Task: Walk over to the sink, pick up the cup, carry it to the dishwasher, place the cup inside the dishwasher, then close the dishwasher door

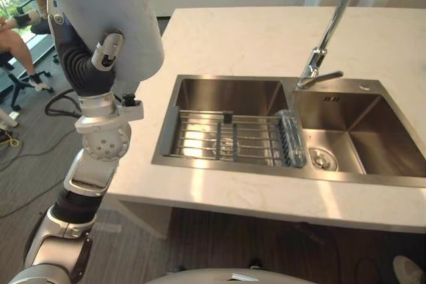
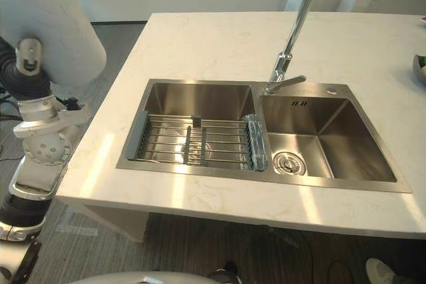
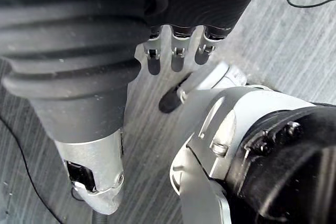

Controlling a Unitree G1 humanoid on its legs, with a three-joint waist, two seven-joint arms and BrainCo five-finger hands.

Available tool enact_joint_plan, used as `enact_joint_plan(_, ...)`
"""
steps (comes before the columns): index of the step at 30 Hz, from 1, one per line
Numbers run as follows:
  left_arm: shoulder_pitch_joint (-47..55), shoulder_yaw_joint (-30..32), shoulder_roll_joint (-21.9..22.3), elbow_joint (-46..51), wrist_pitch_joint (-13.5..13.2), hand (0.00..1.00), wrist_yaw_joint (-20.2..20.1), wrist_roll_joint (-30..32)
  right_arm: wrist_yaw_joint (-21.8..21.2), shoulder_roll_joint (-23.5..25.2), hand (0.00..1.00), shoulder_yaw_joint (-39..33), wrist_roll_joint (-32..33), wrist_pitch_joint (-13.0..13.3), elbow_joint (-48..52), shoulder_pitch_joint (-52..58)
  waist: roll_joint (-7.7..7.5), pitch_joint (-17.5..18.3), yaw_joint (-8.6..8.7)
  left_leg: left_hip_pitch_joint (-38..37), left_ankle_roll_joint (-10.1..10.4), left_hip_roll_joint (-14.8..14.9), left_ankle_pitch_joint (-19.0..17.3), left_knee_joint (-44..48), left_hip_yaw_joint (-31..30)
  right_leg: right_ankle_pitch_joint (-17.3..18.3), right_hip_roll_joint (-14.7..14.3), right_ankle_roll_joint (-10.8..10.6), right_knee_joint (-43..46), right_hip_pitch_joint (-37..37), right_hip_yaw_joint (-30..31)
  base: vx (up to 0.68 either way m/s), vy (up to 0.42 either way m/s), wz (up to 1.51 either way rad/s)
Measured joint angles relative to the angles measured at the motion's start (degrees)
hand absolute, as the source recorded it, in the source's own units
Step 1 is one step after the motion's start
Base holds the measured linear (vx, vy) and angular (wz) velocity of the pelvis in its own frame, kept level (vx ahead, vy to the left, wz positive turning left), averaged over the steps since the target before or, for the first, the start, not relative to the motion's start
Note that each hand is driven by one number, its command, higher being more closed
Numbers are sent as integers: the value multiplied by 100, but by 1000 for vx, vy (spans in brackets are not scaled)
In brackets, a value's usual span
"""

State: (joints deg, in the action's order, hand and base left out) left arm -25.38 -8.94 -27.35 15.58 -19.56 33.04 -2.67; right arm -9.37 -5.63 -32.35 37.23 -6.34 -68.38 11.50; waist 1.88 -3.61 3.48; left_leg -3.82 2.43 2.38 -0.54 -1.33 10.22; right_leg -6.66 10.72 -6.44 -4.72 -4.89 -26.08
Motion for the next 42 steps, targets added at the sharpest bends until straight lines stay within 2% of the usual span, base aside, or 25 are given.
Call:
enact_joint_plan(4, 248, 79, 397, -182, 379, 100, -319, -363, 149, 169, 0, -3, -171, 116, -1, -1, -72, 36, -16, 82, -27, -77, 17, 14, -115, 13, 54, -16, 45, 16, -112, 0, 21, 15)
enact_joint_plan(6, 546, 258, 685, -318, 557, 100, -461, -463, 285, 223, 0, -1, -298, 181, 2, 16, -77, 35, -22, 72, -55, -124, 11, 20, -197, 229, 198, -62, 493, 153, -117, 18, 54, 18)
enact_joint_plan(9, 793, 460, 914, -321, 666, 100, -596, -586, 502, 292, 0, -4, -433, 287, 7, 25, -137, 3, -103, 68, -92, -206, 5, 23, -249, 491, 403, -61, 1086, 383, 36, 10, 51, 13)
enact_joint_plan(13, 1190, 598, 1071, -316, 854, 100, -593, -561, 715, 315, 0, 34, -705, 344, 141, 116, -176, -18, -222, 83, -143, -273, -42, 26, -298, 524, 535, -33, 1395, 503, 320, -22, 56, 9)
enact_joint_plan(14, 1380, 717, 1135, -302, 878, 100, -589, -555, 741, 351, 0, 93, -795, 355, 256, 206, -177, -13, -239, 121, -218, -276, -95, 33, -355, 523, 544, -32, 1447, 502, 403, -61, 16, 22)
enact_joint_plan(16, 1563, 878, 1309, -271, 919, 100, -587, -553, 753, 366, 0, 315, -801, 362, 389, 313, -123, -20, -236, 188, -238, -212, -78, 41, -445, 1011, 546, 94, 2371, 755, 716, -29, -46, 46)
enact_joint_plan(17, 1647, 896, 1392, -260, 933, 100, -570, -564, 747, 374, 0, 581, -838, 361, 477, 448, -196, 23, -248, 275, -221, -185, -46, 68, -596, 1305, 494, 113, 3175, 963, 940, 20, -123, 73)
enact_joint_plan(18, 1756, 889, 1449, -256, 932, 100, -519, -575, 749, 405, 0, 771, -840, 364, 476, 513, -326, 100, -288, 402, -169, -173, -36, 168, -724, 1302, 433, 101, 3516, 1144, 1188, 27, -129, 78)
enact_joint_plan(20, 1978, 893, 1480, -254, 952, 100, -458, -590, 751, 400, 0, 974, -835, 368, 519, 547, -335, 123, -339, 617, -121, -138, 54, 426, -867, 1301, 268, -54, 3521, 1191, 1539, 53, -93, 70)
enact_joint_plan(21, 2059, 963, 1486, -251, 975, 100, -422, -531, 756, 373, 0, 1070, -787, 356, 626, 512, -355, 111, -400, 806, -136, -131, 67, 626, -850, 1545, 234, -304, 3446, 1109, 1695, 70, -99, 63)
enact_joint_plan(22, 2102, 1056, 1488, -250, 997, 100, -399, -477, 753, 347, 0, 1113, -776, 357, 680, 508, -388, 91, -430, 885, -136, -169, 67, 707, -856, 1730, 214, -321, 3444, 1071, 1808, 33, -135, 47)
enact_joint_plan(23, 2234, 1301, 1497, -249, 1009, 100, -300, -442, 743, 339, 0, 1169, -728, 334, 689, 449, -446, 67, -494, 985, -136, -208, 57, 920, -841, 1951, 176, -251, 3106, 859, 1941, -47, -157, 24)
enact_joint_plan(25, 2379, 1580, 1495, -245, 1008, 100, -199, -449, 736, 269, 0, 1291, -721, 297, 748, 201, -354, -28, -635, 1119, -105, -138, 32, 1243, -783, 2071, 26, -115, 2425, 438, 1938, -112, -162, 11)
enact_joint_plan(26, 2411, 1640, 1490, -242, 968, 100, -198, -458, 724, 154, 0, 1393, -807, 265, 815, 133, -276, -72, -692, 1179, -17, -77, -29, 1357, -753, 2206, -48, -111, 2213, 312, 1912, -204, -162, 29)
enact_joint_plan(27, 2597, 1639, 1508, -248, 862, 100, -221, -492, 714, -42, 0, 1478, -877, 189, 902, 63, -30, -207, -700, 1190, 94, 80, -60, 1424, -843, 2278, -215, 13, 2347, 287, 1788, -290, -182, 32)
enact_joint_plan(28, 2711, 1644, 1491, -248, 807, 100, -218, -495, 722, -77, 0, 1542, -907, 177, 914, 48, -4, -222, -715, 1190, 87, 115, -45, 1411, -863, 2320, -239, 66, 2435, 318, 1767, -272, -151, 36)
enact_joint_plan(29, 2849, 1681, 1489, -250, 726, 100, -228, -502, 755, -139, 0, 1617, -924, 151, 934, -12, 90, -221, -748, 1195, 62, 146, -31, 1360, -874, 2442, -263, 71, 2604, 364, 1732, -331, -195, 38)
enact_joint_plan(31, 3009, 1830, 1478, -251, 447, 100, -318, -575, 864, -196, 0, 1673, -935, 81, 925, -2, 112, -199, -757, 1170, 4, 161, 80, 1097, -847, 2569, -252, 150, 2860, 414, 1512, -222, -174, 65)
enact_joint_plan(32, 3012, 1875, 1470, -251, 388, 100, -351, -618, 878, -210, 0, 1690, -928, 49, 905, 1, 128, -199, -766, 1171, -20, 173, 96, 1021, -822, 2569, -236, 160, 2866, 408, 1427, -95, -86, 80)
enact_joint_plan(34, 3021, 2100, 1379, -249, 279, 100, -443, -680, 922, -264, 0, 1816, -809, -132, 888, 29, 153, -192, -815, 1151, -203, 286, 213, 805, -518, 2476, -180, 239, 2844, 397, 1135, -64, -59, 70)
enact_joint_plan(36, 3073, 2275, 1290, -241, 280, 100, -533, -683, 938, -284, 0, 1826, -800, -240, 888, 59, 149, -194, -861, 1150, -358, 356, 342, 735, -378, 2405, -184, 231, 2782, 299, 930, -7, -22, 45)
enact_joint_plan(38, 3391, 2510, 1216, -30, 387, 100, -669, -669, 920, -353, 0, 1922, -851, -289, 888, 99, 191, -164, -966, 1115, -382, 408, 747, 709, -376, 2402, -209, 225, 2774, 222, 827, -8, 13, 17)
enact_joint_plan(41, 3852, 2979, 1157, 420, 602, 100, -893, -686, 850, -359, 0, 2100, -857, -286, 902, 40, 178, -147, -977, 1157, -380, 386, 699, 709, -247, 2369, -132, 163, 2718, 134, 660, -1, 49, 26)
enact_joint_plan(42, 3955, 3136, 1158, 572, 619, 100, -997, -729, 839, -379, 0, 2100, -852, -289, 901, 56, 185, -145, -975, 1164, -429, 360, 545, 703, -89, 2361, -84, 149, 2706, 79, 534, 9, 44, 50)
